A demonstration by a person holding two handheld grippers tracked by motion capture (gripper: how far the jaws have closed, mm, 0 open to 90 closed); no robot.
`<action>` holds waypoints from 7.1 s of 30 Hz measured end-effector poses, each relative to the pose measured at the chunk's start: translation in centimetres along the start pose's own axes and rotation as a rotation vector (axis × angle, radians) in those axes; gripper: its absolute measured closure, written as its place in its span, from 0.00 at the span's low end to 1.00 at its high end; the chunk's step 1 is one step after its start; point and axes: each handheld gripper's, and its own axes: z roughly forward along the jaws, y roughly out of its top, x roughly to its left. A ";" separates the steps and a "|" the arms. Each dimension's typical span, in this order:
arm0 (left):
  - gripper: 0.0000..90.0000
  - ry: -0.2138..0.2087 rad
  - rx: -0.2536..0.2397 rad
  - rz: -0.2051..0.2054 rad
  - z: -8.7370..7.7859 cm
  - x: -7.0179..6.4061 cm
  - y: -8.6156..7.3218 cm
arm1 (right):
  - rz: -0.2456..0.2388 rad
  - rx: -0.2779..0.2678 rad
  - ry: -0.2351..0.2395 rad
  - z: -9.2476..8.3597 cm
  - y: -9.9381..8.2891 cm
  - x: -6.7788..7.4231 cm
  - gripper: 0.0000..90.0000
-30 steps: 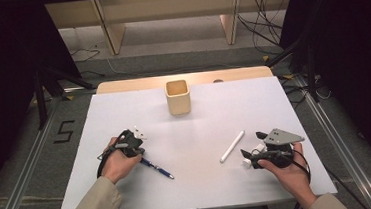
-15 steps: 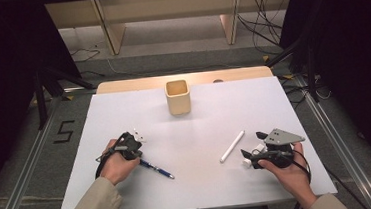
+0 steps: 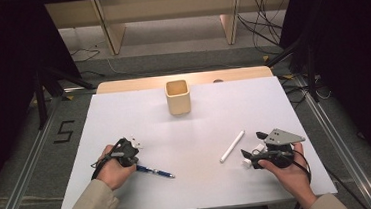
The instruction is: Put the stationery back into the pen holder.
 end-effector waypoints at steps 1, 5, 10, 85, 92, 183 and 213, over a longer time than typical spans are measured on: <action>1.00 0.000 0.002 -0.001 -0.1 -0.1 -0.1 | 0.000 0.000 0.000 0.0 0.0 0.0 0.20; 1.00 -0.007 0.015 -0.003 -0.5 -0.4 -0.8 | -0.002 -0.001 0.000 0.0 0.0 0.0 0.20; 1.00 -0.012 0.033 -0.001 -0.9 -0.6 -1.5 | -0.004 -0.002 0.002 0.0 0.0 0.1 0.20; 0.59 -0.204 0.088 0.197 -4.2 -5.9 0.4 | -0.007 -0.007 0.005 0.0 0.1 0.1 0.20; 0.54 -0.223 0.131 0.221 -3.2 -6.5 2.1 | -0.007 -0.006 0.006 0.0 0.1 0.1 0.20; 0.88 -0.223 -0.213 -0.012 -2.6 -4.7 3.7 | -0.014 -0.010 0.012 0.0 0.2 0.2 0.20; 0.88 -0.096 -0.710 -0.252 -1.5 -1.7 7.7 | -0.012 -0.007 0.015 0.2 0.1 0.3 0.20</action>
